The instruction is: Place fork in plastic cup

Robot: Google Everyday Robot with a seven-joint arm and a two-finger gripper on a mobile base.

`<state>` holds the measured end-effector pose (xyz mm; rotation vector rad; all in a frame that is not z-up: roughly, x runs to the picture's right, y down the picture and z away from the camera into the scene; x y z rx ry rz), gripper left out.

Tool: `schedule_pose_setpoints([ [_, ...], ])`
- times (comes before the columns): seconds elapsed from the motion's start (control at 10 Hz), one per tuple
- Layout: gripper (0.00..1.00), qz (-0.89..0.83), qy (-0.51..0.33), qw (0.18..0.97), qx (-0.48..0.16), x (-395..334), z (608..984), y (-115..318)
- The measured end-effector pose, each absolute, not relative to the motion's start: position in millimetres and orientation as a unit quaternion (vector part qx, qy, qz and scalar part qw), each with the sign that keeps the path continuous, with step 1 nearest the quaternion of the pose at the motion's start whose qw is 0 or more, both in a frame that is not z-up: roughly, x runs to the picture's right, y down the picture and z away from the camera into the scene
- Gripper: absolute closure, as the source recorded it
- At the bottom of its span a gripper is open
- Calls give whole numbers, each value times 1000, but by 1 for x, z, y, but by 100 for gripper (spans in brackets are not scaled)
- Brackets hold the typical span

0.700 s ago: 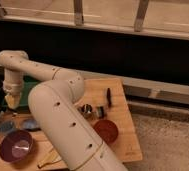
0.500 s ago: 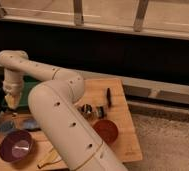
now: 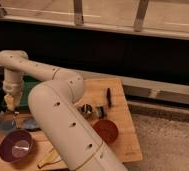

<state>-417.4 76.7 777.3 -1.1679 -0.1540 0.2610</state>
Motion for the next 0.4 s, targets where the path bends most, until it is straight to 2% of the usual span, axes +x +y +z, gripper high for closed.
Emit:
schedule_pose_setpoints([
  [0.4, 59, 124, -72, 823, -549, -416, 778, 76],
])
